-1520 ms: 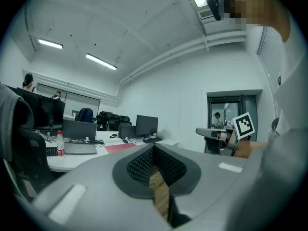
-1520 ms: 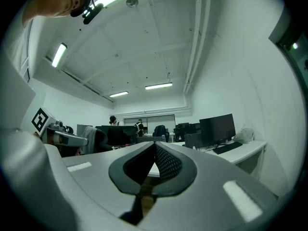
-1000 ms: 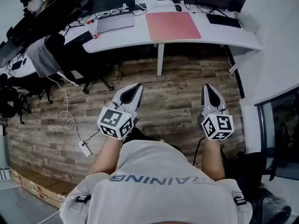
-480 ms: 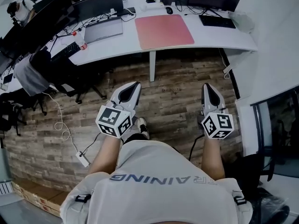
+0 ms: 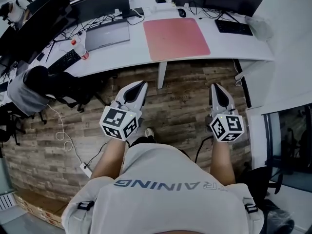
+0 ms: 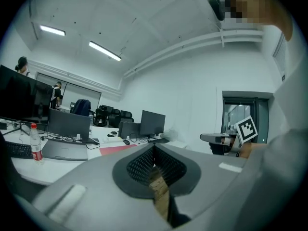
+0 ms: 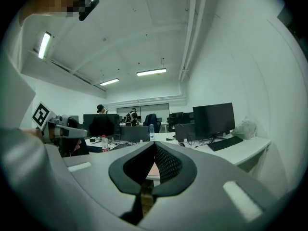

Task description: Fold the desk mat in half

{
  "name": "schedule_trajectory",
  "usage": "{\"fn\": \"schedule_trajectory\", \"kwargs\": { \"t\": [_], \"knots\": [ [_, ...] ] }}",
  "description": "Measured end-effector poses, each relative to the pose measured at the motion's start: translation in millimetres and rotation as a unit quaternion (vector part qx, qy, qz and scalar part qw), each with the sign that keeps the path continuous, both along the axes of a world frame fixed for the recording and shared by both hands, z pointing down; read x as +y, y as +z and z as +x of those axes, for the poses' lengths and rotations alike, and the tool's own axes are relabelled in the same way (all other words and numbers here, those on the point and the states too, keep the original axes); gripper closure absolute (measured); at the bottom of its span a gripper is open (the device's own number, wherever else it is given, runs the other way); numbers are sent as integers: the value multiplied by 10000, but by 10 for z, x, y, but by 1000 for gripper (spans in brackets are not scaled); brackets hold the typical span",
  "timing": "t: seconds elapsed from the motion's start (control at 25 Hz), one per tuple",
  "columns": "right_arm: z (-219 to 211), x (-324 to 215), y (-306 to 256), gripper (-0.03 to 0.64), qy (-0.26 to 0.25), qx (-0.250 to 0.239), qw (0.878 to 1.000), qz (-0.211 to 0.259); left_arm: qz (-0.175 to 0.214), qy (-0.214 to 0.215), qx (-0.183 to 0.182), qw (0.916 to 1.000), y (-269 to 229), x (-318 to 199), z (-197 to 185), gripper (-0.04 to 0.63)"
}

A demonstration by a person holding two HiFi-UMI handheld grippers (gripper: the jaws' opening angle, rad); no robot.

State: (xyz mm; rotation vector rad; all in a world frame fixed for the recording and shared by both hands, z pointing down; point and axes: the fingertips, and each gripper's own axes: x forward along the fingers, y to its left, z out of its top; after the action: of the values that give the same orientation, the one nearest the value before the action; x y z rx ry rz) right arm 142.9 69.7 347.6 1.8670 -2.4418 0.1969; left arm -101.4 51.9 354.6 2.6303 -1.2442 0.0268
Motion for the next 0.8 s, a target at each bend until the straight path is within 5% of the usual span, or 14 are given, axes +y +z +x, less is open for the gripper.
{"fn": "schedule_trajectory", "kwargs": {
  "t": [0.36,0.8],
  "knots": [
    [-436,-752,137,600,-230,193,9993,-224,-203,-202,75,9996,202,-679,-420,597],
    [-442,-1729,335,600,-809,86,9962,-298,-260,-748,35,9969,273,-1398,-401,597]
  ]
}}
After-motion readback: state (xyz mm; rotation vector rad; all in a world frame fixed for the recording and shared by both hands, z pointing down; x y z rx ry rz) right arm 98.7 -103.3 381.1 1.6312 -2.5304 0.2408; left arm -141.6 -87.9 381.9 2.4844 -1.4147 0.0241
